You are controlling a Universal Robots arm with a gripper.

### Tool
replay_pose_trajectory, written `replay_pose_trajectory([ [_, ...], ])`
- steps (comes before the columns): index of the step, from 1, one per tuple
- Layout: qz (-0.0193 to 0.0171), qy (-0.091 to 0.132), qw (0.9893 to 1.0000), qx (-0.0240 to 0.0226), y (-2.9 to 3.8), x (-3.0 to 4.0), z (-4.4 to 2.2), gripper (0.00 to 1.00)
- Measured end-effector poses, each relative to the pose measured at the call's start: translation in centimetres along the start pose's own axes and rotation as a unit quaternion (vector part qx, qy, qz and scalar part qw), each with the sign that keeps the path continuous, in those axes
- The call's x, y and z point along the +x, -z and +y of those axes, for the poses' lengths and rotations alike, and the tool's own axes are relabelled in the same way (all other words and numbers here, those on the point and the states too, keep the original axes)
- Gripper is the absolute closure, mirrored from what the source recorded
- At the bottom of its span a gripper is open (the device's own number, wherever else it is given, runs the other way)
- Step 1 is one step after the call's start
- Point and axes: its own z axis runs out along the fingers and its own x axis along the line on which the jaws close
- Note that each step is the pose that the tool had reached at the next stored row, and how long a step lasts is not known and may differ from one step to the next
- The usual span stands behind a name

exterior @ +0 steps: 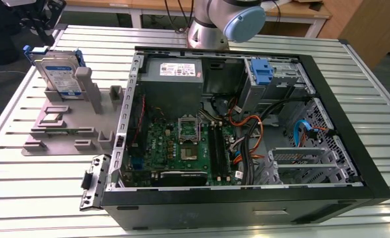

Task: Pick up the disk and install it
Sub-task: 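Pick up the disk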

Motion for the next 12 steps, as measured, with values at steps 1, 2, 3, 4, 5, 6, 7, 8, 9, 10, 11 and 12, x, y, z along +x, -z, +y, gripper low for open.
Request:
replay_pose_trajectory([
  [1, 0.0, 0.0, 1.0, 0.0, 0.0, 0.0, 0.0, 0.89],
  [2, 0.0, 0.0, 1.0, 0.0, 0.01, 0.0, 0.0, 0.89],
  [3, 0.0, 0.0, 1.0, 0.0, 0.01, 0.0, 0.0, 0.89],
  [4, 0.0, 0.0, 1.0, 0.0, 0.02, 0.0, 0.0, 0.89],
  [5, 0.0, 0.0, 1.0, 0.0, 0.02, 0.0, 0.0, 0.89],
  [6, 0.0, 0.001, 1.0, 0.0, 0.02, 0.0, 0.0, 0.89],
  [7, 0.0001, 0.004, 1.0, 0.0, 0.03, 0.0, 0.0, 0.89],
  [8, 0.0003, 0.01, 1.0, -0.0001, 0.03, 0.0, 0.0, 0.89],
  [9, 0.0005, 0.017, 0.9999, -0.0002, 0.02, 0.0, 0.0, 0.89],
  [10, 0.0007, 0.026, 0.9997, -0.0003, 0.01, 0.0, 0.0, 0.89],
  [11, 0.001, 0.035, 0.9994, -0.0004, 0.01, 0.0, 0.0, 0.89],
  [12, 0.0012, 0.044, 0.999, -0.0005, 0.0, 0.0, 0.0, 0.89],
])
